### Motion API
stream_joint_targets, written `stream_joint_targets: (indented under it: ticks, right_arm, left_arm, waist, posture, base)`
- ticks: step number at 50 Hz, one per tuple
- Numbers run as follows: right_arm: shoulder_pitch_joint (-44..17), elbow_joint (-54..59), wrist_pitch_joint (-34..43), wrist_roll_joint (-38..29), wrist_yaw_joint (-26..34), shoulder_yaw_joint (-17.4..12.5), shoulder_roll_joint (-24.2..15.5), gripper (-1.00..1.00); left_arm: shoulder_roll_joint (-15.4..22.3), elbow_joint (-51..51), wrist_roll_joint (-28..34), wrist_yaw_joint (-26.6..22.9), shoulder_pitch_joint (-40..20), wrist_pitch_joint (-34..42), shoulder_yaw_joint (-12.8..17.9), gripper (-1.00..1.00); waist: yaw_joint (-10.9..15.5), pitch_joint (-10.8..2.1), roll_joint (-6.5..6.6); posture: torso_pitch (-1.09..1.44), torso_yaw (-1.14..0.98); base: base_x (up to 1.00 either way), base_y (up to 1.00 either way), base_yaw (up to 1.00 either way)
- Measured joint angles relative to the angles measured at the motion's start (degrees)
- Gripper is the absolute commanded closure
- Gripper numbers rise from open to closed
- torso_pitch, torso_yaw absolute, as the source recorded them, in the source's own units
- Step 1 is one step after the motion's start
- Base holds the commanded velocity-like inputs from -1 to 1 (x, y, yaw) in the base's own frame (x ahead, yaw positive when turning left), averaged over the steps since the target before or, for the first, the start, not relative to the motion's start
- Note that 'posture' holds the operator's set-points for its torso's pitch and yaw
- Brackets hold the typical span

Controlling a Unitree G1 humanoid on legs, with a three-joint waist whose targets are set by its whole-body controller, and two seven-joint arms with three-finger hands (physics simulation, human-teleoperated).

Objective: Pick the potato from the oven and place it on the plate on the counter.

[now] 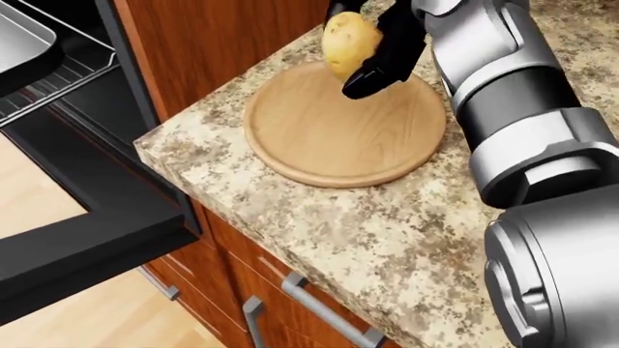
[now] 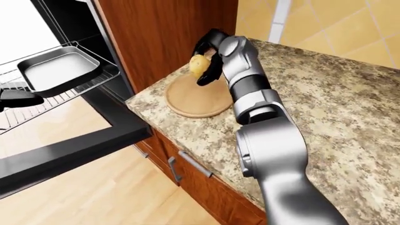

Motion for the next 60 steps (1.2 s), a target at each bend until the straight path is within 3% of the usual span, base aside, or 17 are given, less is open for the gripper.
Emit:
stream_joint_targets:
  ticks: [8, 18, 24, 31, 33, 35, 51, 56, 58, 60]
  right_arm:
    - [1.87, -1.15, -1.77, -4.28, 5.53, 1.12, -0.43, 1.0]
    - [3.25, -0.34, -3.95, -7.13, 7.67, 1.16, 0.22, 1.0]
    - [3.25, 1.81, -4.75, -8.55, 7.22, 0.75, 0.57, 1.0]
    - [3.02, 1.92, -4.76, -8.88, 7.23, 0.46, 0.95, 0.52]
    - [2.84, 1.99, -4.64, -8.8, 7.13, 0.31, 1.06, 0.26]
    - [2.76, 1.97, -4.6, -8.68, 6.87, 0.22, 1.19, 0.15]
    - [2.14, 2.43, -4.93, -9.23, 5.7, 0.48, 0.79, -0.33]
    - [2.26, 2.67, -5.04, -9.42, 5.66, 0.29, 0.64, -0.63]
    - [2.27, 2.66, -4.99, -9.43, 5.71, 0.22, 0.57, -0.94]
    - [1.92, 2.83, -4.73, -9.32, 5.86, 0.02, 0.48, -1.0]
  left_arm:
    - [0.29, -0.15, -0.32, 0.35, -0.67, 0.72, -0.29, -1.0]
    - [2.18, -1.89, -2.97, 3.06, -5.75, 5.72, -1.39, -1.0]
    - [1.8, -1.88, -3.42, 2.23, -1.51, 3.78, 0.86, -1.0]
    - [0.21, 0.03, -1.83, -0.04, 3.32, -1.18, 2.49, -1.0]
    - [0.15, -0.1, -1.66, -0.3, 3.63, -1.67, 2.64, -1.0]
    - [0.17, -0.35, -1.65, -0.4, 3.6, -1.82, 2.81, -1.0]
    - [1.43, -1.18, -2.87, 0.97, 1.18, 0.32, 2.42, -1.0]
    - [1.89, -1.11, -3.38, 1.48, 0.57, 0.69, 1.89, -1.0]
    - [1.87, -1.11, -3.44, 1.52, 0.74, 0.64, 1.91, -1.0]
    - [1.85, -1.11, -3.47, 1.55, 0.89, 0.59, 1.99, -1.0]
  waist:
    - [-0.15, 0.25, 0.24]
    - [-0.48, -0.04, 0.81]
    - [-0.65, 0.02, 1.36]
    - [-0.44, -0.01, 1.11]
    - [-0.36, -0.07, 0.96]
    - [-0.3, -0.18, 0.86]
    - [-0.03, -0.57, 0.74]
    - [-0.08, -0.53, 0.84]
    - [-0.1, -0.49, 0.89]
    - [-0.11, -0.4, 0.94]
  posture:
    - [0.0, 0.0]
    - [0.0, 0.0]
    - [0.0, 0.0]
    - [0.0, 0.0]
    - [0.0, 0.0]
    - [0.0, 0.0]
    - [0.0, 0.0]
    - [0.0, 0.0]
    - [0.0, 0.0]
    - [0.0, 0.0]
  base:
    - [0.0, 0.0, 0.0]
    - [0.0, 0.0, 0.0]
    - [0.0, 0.0, 0.0]
    - [0.0, 0.0, 0.0]
    - [0.0, 0.0, 0.0]
    - [0.0, 0.0, 0.0]
    - [0.0, 0.0, 0.0]
    - [0.0, 0.0, 0.0]
    - [0.0, 0.0, 0.0]
    - [0.0, 0.0, 0.0]
